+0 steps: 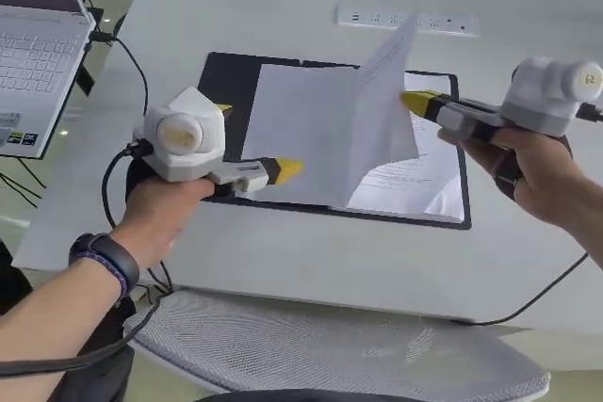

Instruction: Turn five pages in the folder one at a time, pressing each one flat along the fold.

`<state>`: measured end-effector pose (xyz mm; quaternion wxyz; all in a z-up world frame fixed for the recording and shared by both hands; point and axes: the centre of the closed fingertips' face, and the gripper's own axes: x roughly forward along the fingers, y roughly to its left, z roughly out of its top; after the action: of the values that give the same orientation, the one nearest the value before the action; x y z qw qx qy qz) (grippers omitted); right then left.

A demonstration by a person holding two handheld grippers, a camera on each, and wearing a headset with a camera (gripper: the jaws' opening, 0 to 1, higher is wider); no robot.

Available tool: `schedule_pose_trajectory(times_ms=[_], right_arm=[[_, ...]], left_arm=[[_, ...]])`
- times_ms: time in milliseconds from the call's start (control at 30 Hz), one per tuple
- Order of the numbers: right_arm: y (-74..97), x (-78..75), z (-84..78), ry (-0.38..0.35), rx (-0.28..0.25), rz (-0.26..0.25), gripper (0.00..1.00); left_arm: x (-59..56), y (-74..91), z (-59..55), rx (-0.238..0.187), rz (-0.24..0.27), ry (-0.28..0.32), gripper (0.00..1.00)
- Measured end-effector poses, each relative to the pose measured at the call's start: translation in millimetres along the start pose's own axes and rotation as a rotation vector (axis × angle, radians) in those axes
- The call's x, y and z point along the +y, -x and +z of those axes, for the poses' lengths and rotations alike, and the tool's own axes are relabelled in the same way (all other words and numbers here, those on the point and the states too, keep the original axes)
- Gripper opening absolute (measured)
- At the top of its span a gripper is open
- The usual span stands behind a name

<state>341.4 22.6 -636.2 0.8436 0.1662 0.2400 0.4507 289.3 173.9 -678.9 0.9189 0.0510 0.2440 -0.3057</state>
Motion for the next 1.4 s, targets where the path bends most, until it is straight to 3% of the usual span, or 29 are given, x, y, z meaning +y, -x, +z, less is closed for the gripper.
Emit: schedule_pose_trajectory(times_ms=[200, 533, 933, 1167, 1400], right_arm=[[-14.2, 2.3, 1.0, 0.003, 0.009, 0.034, 0.0], [-57.4, 34.4, -3.7, 0.005, 0.038, 0.098, 0.0], [-109.3, 57.1, -26.0, -0.01, 0.102, 0.154, 0.0], [-136.6, 58.5, -44.3, -0.033, 0.144, 0.16, 0.0], [-160.5, 52.6, -61.4, -0.07, 0.179, 0.148, 0.0]], left_arm=[[2.5, 5.7, -3.5, 0.0, -0.002, 0.006, 0.82], [8.2, 15.6, -6.1, -0.005, 0.002, 0.015, 0.82], [15.3, 31.8, -14.2, -0.007, 0.018, 0.036, 0.82], [20.9, 39.2, -16.2, -0.012, 0.024, 0.048, 0.83], [19.4, 47.8, -15.2, -0.018, 0.019, 0.047, 0.83]])
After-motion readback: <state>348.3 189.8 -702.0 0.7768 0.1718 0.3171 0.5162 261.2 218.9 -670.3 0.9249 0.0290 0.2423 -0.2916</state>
